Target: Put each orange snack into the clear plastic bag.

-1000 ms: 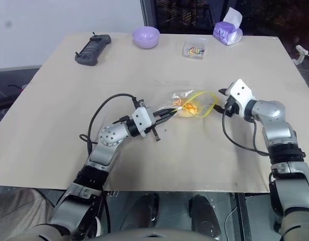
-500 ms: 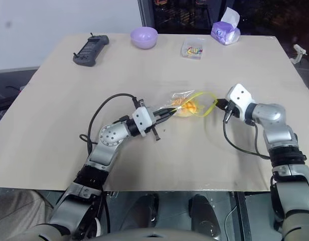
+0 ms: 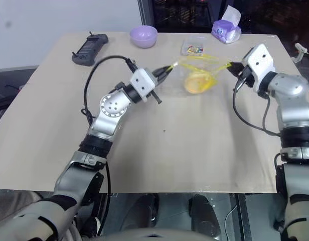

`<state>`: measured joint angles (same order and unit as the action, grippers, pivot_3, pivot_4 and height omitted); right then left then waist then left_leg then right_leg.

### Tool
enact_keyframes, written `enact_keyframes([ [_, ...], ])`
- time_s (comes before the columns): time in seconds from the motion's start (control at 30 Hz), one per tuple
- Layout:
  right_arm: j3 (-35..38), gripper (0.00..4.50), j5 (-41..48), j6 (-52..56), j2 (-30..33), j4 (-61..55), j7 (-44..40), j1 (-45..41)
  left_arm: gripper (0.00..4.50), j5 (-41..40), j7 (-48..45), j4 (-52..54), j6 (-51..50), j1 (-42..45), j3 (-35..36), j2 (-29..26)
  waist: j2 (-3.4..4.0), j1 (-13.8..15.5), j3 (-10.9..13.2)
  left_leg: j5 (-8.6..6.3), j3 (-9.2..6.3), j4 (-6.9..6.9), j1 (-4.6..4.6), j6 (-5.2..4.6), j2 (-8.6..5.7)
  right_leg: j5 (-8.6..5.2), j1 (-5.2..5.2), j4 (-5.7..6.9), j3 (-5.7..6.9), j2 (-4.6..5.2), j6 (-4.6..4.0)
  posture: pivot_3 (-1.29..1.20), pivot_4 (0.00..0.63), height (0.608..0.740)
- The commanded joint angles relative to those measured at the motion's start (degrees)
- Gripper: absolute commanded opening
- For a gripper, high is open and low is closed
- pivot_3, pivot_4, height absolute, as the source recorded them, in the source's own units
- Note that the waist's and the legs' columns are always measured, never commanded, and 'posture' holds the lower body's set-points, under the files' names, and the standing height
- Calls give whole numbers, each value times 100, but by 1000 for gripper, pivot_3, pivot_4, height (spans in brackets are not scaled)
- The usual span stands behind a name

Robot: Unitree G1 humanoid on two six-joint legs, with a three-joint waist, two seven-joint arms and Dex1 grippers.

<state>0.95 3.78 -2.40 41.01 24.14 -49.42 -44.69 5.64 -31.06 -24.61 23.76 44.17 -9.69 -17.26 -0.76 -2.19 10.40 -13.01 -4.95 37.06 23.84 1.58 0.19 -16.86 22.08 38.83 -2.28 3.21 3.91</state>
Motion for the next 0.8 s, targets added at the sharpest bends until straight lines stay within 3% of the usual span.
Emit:
enact_keyframes([
  [0.03,-15,617,49,235,188,-595,-208,435,0,-19,-198,309,123,-321,-111,-82,0,1,0,0,0,0,0,0,0,0,1,2,0,0,0,0,150,736],
  [0.17,-256,2204,-155,559,670,-1208,-697,936,0,-73,-335,677,64,-562,-134,-172,2,8,2,-2,-1,12,-1,-4,0,1,2,18,-1,0,0,0,150,736],
  [0.3,-410,2204,-648,600,1500,-1313,-1025,865,0,-87,-493,1012,27,-645,-136,-322,6,21,3,-13,1,22,-4,-24,-2,1,0,26,-3,0,1,0,150,736],
  [0.4,-257,2204,-60,1215,1647,-2033,-1502,584,0,-76,-595,1191,-5,-688,-147,-440,9,-22,2,-14,0,22,-6,-24,-1,1,-1,25,-3,-1,1,0,150,736],
  [0.5,-255,2204,165,1584,1543,-2506,-1563,214,0,-128,-642,1317,-83,-722,-152,-472,10,-62,2,-14,0,17,-12,-24,9,1,0,26,-10,-12,1,0,150,736],
  [0.8,-793,2204,365,1928,333,-3219,-1211,-165,0,-193,-758,1542,-382,-689,-166,-435,9,37,2,-14,-8,23,0,-24,0,1,-1,20,1,-3,1,0,150,736],
])
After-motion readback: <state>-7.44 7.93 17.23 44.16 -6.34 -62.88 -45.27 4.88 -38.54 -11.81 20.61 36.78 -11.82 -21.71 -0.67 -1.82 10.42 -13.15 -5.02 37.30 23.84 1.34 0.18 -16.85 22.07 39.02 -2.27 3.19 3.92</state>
